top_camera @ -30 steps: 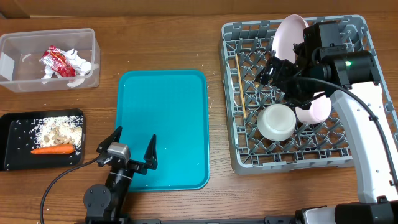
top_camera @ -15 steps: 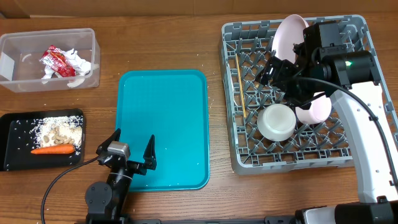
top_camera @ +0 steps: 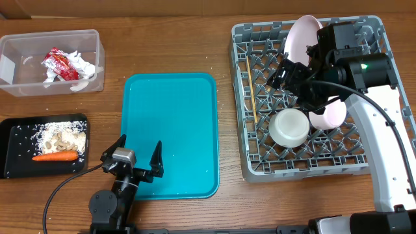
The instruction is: Sort waste into correct bins and load items into the dishwasher rack
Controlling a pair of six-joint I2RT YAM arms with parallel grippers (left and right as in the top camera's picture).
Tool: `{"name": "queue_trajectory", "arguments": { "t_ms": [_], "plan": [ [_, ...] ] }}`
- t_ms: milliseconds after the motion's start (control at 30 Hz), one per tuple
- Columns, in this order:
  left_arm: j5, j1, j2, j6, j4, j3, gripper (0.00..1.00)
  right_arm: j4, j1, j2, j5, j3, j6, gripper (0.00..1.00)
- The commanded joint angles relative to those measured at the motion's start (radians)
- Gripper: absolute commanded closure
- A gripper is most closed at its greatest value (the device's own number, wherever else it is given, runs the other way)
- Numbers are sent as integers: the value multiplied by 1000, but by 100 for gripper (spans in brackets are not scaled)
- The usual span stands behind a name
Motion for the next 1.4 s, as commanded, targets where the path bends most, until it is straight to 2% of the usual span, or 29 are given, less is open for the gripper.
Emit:
{"name": "queue_trajectory", "arguments": {
  "t_ms": [0,367,733,900,1000,1067,1200,1367],
  "plan": [
    [-13,-6,-11,-10,-3,-3,0,3,3,-8,-4,18,-2,0],
    [-13,-6,-11,-10,-3,-3,0,3,7,-39,-4,18,-2,0],
    [-13,-6,-11,-10,-3,-3,0,2,11,-395,3,18,-2,0],
    [-13,-6,-11,-10,-2,-3,0,-39,-7,-568,237,-12,-3,0],
    [-13,-6,-11,-10,-3,-3,0,-93,-11,-655,299,-52,-3,0],
    [-13,-6,-11,-10,-2,-3,0,-79,-11,-723,348,-109,-2,0],
    [-13,-6,-11,-10,-3,-3,0,76,-12,-870,364,-306,-3,0],
    [-13,-6,-11,-10,-3,-3,0,348,-37,-1105,298,-678,-17,0]
  ]
}}
